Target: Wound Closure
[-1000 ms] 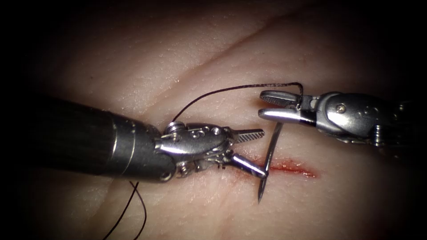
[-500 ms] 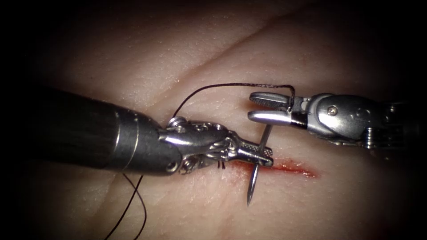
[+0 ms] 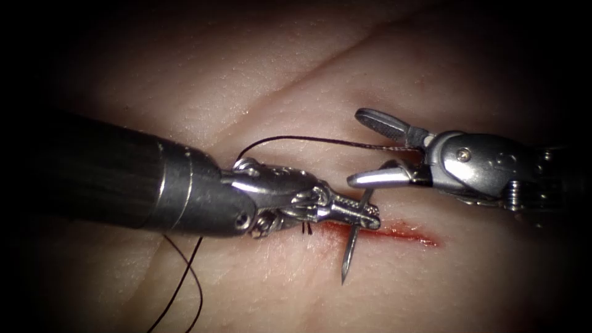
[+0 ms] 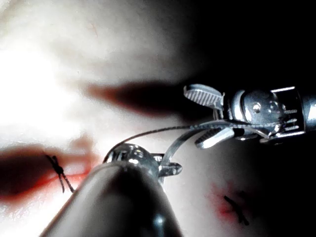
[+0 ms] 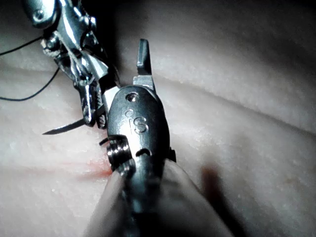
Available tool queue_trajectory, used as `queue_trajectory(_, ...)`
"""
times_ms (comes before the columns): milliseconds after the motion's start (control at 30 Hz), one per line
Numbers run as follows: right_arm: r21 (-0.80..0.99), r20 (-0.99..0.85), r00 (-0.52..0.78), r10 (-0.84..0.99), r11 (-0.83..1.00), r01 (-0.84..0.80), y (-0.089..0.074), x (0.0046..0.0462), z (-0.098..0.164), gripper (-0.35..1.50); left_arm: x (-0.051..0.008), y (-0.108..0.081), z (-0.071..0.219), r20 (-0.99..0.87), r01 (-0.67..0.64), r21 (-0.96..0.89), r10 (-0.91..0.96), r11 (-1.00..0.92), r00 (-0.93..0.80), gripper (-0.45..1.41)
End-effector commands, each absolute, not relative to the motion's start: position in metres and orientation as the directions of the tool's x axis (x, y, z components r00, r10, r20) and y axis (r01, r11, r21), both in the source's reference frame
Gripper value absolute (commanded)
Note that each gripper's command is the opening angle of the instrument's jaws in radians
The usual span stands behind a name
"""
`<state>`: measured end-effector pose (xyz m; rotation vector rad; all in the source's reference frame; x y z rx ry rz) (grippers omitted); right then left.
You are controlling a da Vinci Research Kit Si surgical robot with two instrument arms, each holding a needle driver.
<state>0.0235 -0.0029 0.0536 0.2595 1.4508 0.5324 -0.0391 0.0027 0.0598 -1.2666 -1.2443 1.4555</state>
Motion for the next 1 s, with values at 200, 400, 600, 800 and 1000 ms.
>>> queue_trajectory(200,0.549,-0.819,0.046,0.572,0.805,-0.226,-0.0037,0.024,0.0537,1.33,-0.0391,0.0031,0.0599,-0.168,0.06,-0.985,0.978,-0.161,-0.127,-0.45)
queue_trajectory(400,0.562,-0.812,0.035,0.583,0.796,-0.227,-0.0041,0.0239,0.0538,1.38,-0.0389,0.0036,0.0599,-0.121,0.137,-0.985,0.986,-0.104,-0.116,-0.45)
queue_trajectory(600,0.635,-0.765,-0.004,0.644,0.754,-0.17,-0.0053,0.024,0.0538,1.43,-0.0387,0.0042,0.0601,-0.113,0.198,-0.976,0.988,-0.091,-0.104,-0.45)
queue_trajectory(800,0.635,-0.766,-0.005,0.643,0.755,-0.165,-0.0055,0.024,0.0537,1.4,-0.0387,0.0043,0.0602,-0.115,0.207,-0.974,0.989,-0.094,-0.093,-0.45)
queue_trajectory(1000,0.638,-0.764,-0.014,0.645,0.752,-0.168,-0.0052,0.0239,0.0534,1.26,-0.0386,0.0042,0.0602,-0.117,0.215,-0.972,0.989,-0.094,-0.094,-0.45)
